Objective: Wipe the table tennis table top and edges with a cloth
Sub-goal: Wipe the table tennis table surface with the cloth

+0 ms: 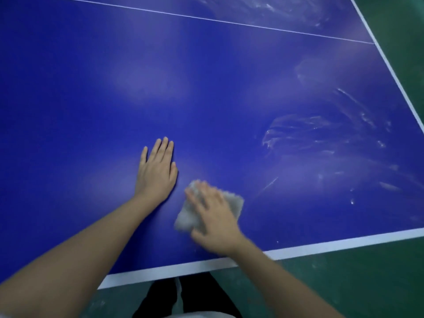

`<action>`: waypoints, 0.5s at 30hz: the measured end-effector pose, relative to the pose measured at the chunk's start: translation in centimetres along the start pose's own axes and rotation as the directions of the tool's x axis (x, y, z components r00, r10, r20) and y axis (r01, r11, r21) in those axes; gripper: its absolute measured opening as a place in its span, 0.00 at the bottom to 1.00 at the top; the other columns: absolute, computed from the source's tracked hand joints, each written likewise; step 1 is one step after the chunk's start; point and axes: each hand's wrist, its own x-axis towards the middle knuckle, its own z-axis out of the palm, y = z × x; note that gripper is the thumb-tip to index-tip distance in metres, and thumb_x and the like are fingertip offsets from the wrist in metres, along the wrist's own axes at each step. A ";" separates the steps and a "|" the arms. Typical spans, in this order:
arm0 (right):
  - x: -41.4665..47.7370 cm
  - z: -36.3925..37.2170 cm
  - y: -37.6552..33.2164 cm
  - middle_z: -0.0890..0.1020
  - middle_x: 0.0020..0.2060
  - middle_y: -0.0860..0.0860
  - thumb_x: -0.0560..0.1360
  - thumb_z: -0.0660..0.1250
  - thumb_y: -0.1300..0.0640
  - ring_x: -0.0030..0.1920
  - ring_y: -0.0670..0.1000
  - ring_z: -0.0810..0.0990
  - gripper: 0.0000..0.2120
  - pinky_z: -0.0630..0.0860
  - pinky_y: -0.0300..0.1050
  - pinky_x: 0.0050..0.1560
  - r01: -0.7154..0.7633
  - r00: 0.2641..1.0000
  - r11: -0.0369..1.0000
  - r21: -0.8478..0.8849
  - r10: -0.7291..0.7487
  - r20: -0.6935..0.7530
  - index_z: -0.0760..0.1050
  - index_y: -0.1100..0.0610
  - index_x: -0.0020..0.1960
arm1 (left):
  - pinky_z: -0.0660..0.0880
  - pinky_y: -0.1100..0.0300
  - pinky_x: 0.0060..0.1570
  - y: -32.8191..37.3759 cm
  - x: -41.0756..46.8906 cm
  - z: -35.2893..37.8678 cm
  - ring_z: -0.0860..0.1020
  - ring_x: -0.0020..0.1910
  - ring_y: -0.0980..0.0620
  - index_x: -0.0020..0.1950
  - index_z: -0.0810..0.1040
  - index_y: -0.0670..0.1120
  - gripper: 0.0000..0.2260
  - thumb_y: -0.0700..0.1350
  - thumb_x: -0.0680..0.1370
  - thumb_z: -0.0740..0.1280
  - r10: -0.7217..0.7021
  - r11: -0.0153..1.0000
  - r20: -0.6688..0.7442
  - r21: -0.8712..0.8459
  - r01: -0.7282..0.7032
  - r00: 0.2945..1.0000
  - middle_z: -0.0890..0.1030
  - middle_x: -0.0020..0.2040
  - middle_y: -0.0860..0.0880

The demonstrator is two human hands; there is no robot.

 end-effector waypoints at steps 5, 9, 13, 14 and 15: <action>-5.2 2.4 -4.1 0.57 0.76 0.53 0.66 0.61 0.46 0.76 0.48 0.49 0.42 0.41 0.51 0.75 0.020 1.000 1.000 0.007 -0.020 0.013 0.49 0.53 0.77 | 0.47 0.49 0.72 0.3 0.1 -0.2 0.54 0.75 0.50 0.75 0.59 0.41 0.24 0.45 0.79 0.55 -0.016 1.000 -0.012 0.015 0.016 1.000 0.59 0.76 0.46; -8.6 -1.0 0.8 0.67 0.69 0.49 0.65 0.65 0.53 0.68 0.46 0.64 0.41 0.58 0.42 0.71 -0.324 0.935 0.920 0.220 0.347 -0.075 0.55 0.54 0.75 | 0.46 0.48 0.73 0.3 0.0 -0.1 0.53 0.76 0.50 0.75 0.58 0.41 0.24 0.46 0.80 0.53 -0.013 0.999 -0.005 0.038 0.013 1.000 0.58 0.76 0.46; -11.7 -2.5 4.8 0.67 0.71 0.54 0.69 0.64 0.60 0.71 0.55 0.65 0.34 0.58 0.49 0.73 -0.590 0.718 0.759 0.274 0.649 -0.251 0.61 0.60 0.74 | 0.47 0.47 0.73 0.6 0.0 -0.1 0.53 0.76 0.49 0.75 0.57 0.41 0.24 0.46 0.80 0.52 -0.009 0.998 -0.007 0.059 0.009 1.000 0.58 0.76 0.45; -11.4 -2.1 4.5 0.68 0.71 0.56 0.70 0.65 0.64 0.71 0.57 0.65 0.32 0.58 0.52 0.73 -0.626 0.666 0.721 0.298 0.692 -0.277 0.62 0.60 0.73 | 0.47 0.47 0.73 0.6 0.1 -0.2 0.53 0.76 0.48 0.75 0.57 0.41 0.24 0.45 0.80 0.52 -0.009 0.998 -0.003 0.060 0.009 1.000 0.58 0.76 0.45; -10.6 -1.5 3.6 0.69 0.70 0.56 0.70 0.65 0.66 0.71 0.57 0.66 0.31 0.59 0.51 0.73 -0.634 0.636 0.700 0.329 0.714 -0.293 0.64 0.61 0.72 | 0.47 0.47 0.72 0.6 0.1 -0.2 0.53 0.76 0.48 0.75 0.57 0.41 0.24 0.45 0.80 0.52 -0.010 0.998 0.002 0.061 0.009 1.000 0.58 0.76 0.45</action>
